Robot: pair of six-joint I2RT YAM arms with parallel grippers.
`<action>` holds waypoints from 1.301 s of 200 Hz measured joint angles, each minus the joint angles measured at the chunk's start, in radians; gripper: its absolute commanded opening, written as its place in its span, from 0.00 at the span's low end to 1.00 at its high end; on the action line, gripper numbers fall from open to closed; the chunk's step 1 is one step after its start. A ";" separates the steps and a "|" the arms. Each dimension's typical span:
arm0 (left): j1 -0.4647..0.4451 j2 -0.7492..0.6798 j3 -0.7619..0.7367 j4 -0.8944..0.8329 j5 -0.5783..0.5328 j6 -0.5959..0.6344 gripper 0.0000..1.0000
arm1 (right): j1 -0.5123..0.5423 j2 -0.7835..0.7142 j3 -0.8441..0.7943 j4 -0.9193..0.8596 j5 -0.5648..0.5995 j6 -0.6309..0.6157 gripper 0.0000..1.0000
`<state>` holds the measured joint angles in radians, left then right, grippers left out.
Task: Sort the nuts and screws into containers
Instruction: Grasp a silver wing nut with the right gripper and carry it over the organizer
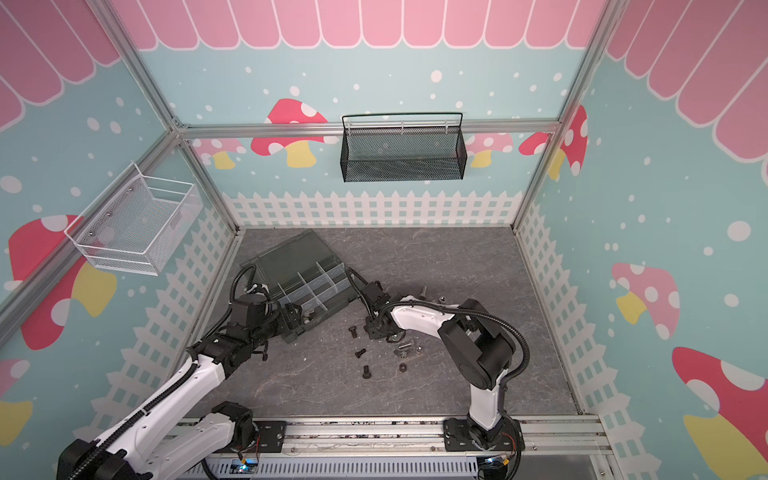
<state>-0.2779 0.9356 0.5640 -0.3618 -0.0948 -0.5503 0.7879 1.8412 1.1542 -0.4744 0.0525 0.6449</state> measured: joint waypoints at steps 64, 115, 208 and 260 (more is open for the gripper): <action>0.001 0.001 -0.002 0.000 0.000 -0.005 1.00 | 0.013 0.014 0.005 0.005 -0.002 0.000 0.27; 0.002 -0.006 -0.008 -0.001 0.000 -0.013 1.00 | 0.014 0.016 -0.001 0.006 0.010 0.003 0.32; 0.003 -0.075 -0.021 -0.001 -0.028 -0.032 1.00 | 0.031 0.016 -0.002 0.006 0.043 -0.005 0.05; 0.005 -0.089 -0.039 0.000 -0.052 -0.054 0.99 | 0.032 0.000 0.005 -0.028 0.054 -0.021 0.00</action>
<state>-0.2729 0.8463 0.5247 -0.3618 -0.1471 -0.6044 0.8196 1.8416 1.1587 -0.5022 0.1062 0.6243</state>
